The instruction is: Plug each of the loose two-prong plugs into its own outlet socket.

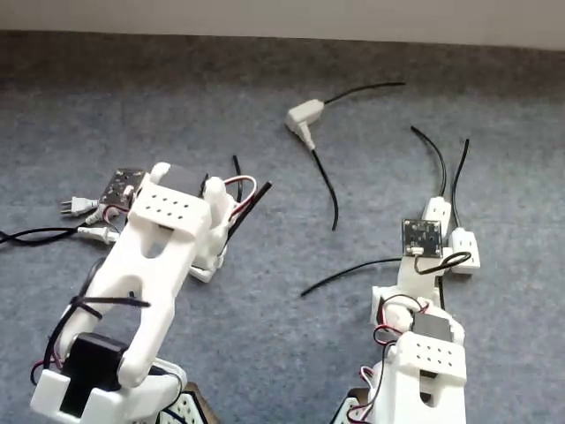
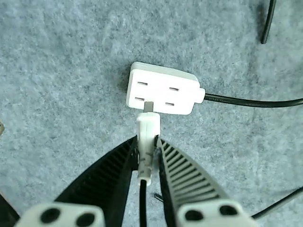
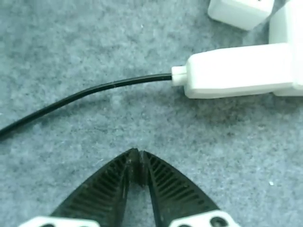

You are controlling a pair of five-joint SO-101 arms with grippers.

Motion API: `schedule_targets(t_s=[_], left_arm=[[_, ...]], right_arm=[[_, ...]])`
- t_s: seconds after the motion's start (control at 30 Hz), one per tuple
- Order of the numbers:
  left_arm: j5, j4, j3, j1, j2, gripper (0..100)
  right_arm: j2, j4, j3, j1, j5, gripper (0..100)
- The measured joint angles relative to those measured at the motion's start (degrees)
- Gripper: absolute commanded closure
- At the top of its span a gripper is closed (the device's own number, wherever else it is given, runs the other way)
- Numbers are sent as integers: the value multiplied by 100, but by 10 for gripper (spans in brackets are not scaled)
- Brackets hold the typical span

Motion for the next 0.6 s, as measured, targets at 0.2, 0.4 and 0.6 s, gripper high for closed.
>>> schedule_targets(t_s=[0.2,0.4,0.6], left_arm=[[0,413,-299,0,0,992],[-1046,-88,-369,44,0,993],[-3763,-475,-422,651,0,993]], right_arm=[[0,0,0,0,0,991],[0,0,0,0,0,991],[0,0,0,0,0,991]])
